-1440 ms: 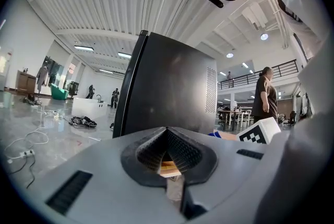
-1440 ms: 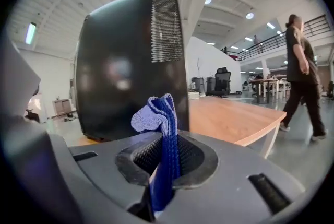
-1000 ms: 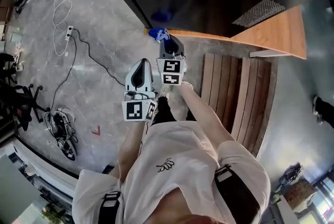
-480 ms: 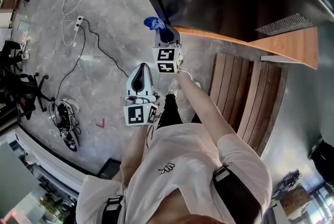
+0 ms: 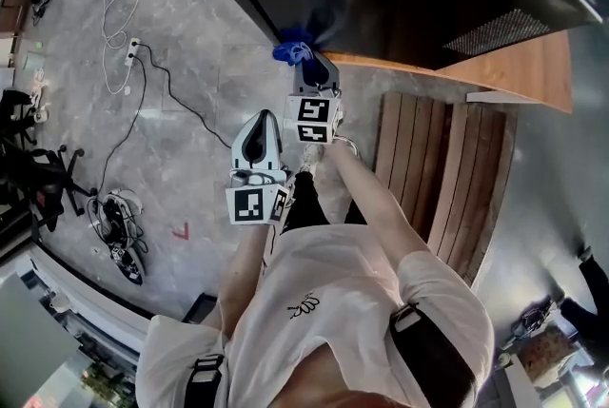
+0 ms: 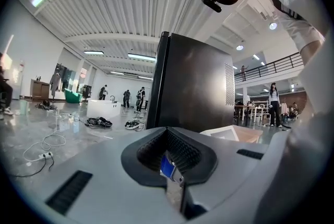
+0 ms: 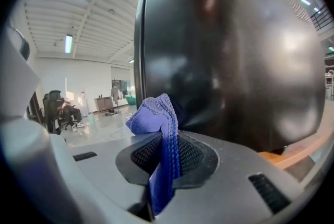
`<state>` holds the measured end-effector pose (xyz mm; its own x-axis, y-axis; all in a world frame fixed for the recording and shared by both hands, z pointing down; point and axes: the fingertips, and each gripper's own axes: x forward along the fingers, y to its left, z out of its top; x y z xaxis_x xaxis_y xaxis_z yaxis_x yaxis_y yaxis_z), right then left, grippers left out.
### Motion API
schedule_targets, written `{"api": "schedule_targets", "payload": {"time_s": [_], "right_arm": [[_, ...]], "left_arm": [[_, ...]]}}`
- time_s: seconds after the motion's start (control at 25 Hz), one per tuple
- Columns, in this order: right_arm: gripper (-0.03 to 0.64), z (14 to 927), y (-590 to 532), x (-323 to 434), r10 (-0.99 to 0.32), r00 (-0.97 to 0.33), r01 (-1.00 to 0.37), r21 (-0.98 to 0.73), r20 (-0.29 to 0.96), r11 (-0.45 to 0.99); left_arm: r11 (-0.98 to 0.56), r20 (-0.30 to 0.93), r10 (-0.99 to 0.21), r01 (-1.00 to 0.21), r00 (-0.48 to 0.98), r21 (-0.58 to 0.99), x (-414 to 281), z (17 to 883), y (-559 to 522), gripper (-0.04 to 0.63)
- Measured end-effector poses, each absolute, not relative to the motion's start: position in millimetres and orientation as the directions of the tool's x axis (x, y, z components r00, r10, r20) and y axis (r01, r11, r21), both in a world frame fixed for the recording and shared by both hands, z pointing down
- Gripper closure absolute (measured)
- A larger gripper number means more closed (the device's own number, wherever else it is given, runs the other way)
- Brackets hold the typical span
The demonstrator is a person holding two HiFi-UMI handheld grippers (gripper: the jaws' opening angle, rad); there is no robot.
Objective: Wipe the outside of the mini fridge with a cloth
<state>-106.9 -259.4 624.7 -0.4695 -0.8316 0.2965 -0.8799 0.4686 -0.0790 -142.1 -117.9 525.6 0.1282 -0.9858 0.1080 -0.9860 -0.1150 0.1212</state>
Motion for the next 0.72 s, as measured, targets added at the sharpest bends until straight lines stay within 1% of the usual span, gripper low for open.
{"api": "schedule_targets", "payload": {"time_s": [0.4, 0.72], "right_arm": [[0.555, 638, -263, 27, -0.904, -0.284, -0.958, -0.069, 0.318, 0.277], [0.555, 640, -266, 132, -0.937, -0.126, -0.992, -0.044, 0.326, 0.118]], "left_arm": [[-0.187, 0.113, -0.973, -0.974, 0.201, 0.125, -90, 533, -133, 0.591], [-0.236, 0.122, -0.96, -0.963, 0.252, 0.132, -43, 535, -137, 0.591]]}}
